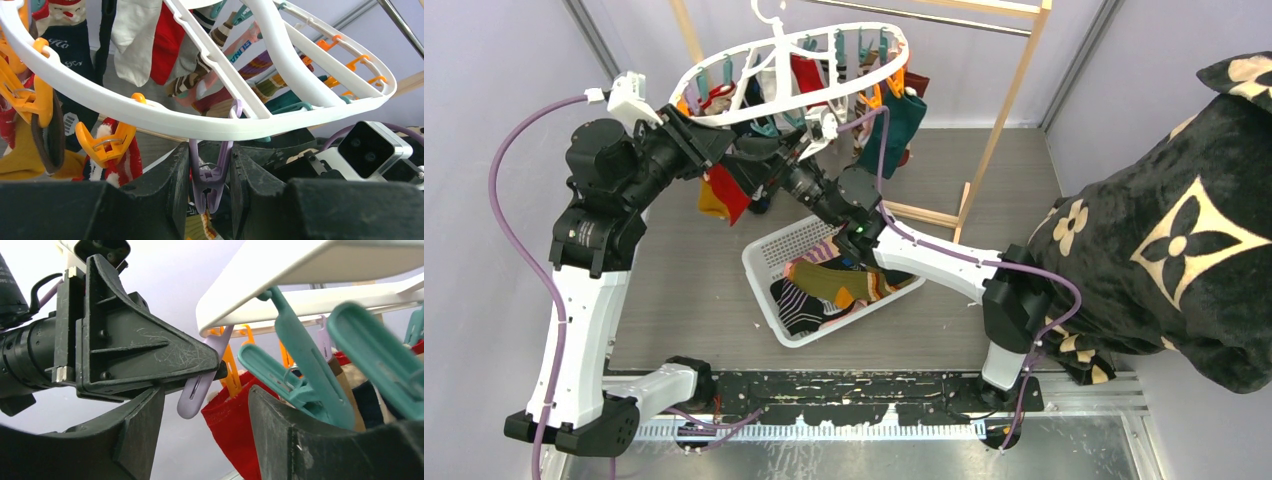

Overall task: Clip the socks to the hanger
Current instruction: Open the clamp at the hanger.

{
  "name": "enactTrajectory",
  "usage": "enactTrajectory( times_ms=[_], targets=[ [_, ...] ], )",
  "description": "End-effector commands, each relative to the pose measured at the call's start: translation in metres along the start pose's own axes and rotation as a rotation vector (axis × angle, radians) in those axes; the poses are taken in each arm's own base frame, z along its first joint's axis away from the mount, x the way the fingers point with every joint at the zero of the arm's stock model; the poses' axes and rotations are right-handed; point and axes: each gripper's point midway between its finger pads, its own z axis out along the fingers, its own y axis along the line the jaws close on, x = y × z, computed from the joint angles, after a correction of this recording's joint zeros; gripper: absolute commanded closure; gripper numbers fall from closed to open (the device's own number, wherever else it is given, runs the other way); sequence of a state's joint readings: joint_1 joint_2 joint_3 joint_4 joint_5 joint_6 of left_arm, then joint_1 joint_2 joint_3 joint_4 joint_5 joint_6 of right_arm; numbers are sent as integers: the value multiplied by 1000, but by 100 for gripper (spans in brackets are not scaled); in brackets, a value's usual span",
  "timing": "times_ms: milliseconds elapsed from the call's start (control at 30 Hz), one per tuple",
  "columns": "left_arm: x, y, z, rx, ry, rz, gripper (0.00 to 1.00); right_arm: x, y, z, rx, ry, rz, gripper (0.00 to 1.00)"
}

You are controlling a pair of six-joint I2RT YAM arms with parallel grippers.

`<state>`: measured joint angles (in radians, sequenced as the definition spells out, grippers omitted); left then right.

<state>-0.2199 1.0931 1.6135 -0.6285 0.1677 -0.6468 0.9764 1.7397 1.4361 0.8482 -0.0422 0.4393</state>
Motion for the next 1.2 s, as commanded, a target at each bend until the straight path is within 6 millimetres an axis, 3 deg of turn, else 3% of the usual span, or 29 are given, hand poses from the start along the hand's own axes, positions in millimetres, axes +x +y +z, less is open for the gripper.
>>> enactTrajectory(
  times_ms=[0, 200, 267, 333, 367, 433, 500, 733, 1167],
  targets=[
    [-5, 6, -1, -29, -25, 17, 100, -31, 13, 16, -16, -98, 56, 35],
    [-6, 4, -4, -22, -28, 26, 100, -31, 1, 16, 45, -114, 66, 39],
    [-6, 5, -5, -24, -27, 24, 100, -31, 0, 17, 55, -116, 64, 45],
    [-4, 4, -6, -21, -19, 21, 98, -36, -3, 15, 73, -135, 54, 57],
    [-4, 4, -8, -21, -20, 20, 93, -38, -5, 13, 82, -149, 50, 64],
    [-3, 4, -11, -25, -18, 16, 69, -41, -6, 11, 90, -160, 43, 77],
    [-3, 4, -15, -24, -28, 9, 53, -39, -5, 11, 94, -150, 32, 83],
    [-8, -2, -24, -4, -61, -9, 41, -36, -2, 11, 101, -137, 3, 82],
    [-23, -12, -5, 35, -95, -22, 43, -29, 1, 12, 106, -118, -22, 80]
  ],
)
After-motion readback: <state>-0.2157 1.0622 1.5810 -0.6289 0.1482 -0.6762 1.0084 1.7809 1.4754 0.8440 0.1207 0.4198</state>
